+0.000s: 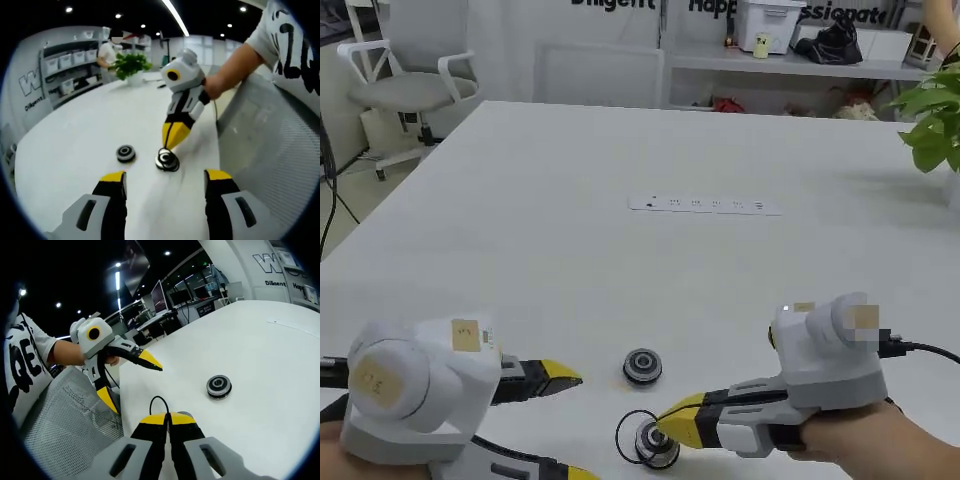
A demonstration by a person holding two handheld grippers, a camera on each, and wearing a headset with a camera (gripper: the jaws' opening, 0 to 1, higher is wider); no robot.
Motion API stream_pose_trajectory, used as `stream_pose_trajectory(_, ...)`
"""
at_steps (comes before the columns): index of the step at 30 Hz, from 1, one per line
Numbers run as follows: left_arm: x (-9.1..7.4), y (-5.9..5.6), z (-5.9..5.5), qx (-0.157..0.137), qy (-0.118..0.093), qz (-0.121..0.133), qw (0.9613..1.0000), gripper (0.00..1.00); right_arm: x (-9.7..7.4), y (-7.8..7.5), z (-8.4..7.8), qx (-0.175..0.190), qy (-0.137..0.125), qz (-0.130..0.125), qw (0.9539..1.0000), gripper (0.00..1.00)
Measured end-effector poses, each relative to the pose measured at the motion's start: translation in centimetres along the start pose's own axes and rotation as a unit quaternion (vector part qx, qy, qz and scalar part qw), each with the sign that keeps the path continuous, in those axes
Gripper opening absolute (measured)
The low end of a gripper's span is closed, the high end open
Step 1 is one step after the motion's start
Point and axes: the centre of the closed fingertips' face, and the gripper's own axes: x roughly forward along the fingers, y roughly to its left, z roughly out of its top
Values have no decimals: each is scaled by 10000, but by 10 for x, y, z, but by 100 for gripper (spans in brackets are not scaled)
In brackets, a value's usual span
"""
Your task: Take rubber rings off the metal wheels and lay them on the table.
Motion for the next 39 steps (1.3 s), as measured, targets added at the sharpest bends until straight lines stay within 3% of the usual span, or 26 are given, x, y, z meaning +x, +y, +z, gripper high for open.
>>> stream_pose_trajectory(12, -13, 7, -6, 27, 17, 161, 9999, 69, 25, 7, 13, -9, -2, 6, 10000, 0)
stream_pose_trajectory(24, -29, 16, -14, -39, 44, 365, 9993, 72, 47, 22, 8, -230, 218, 115, 9994, 0)
stream_pose_trajectory(39, -35, 19, -19, -108, 111, 459, 9988, 73, 62, 19, 5, -559, 338, -102, 9978, 0)
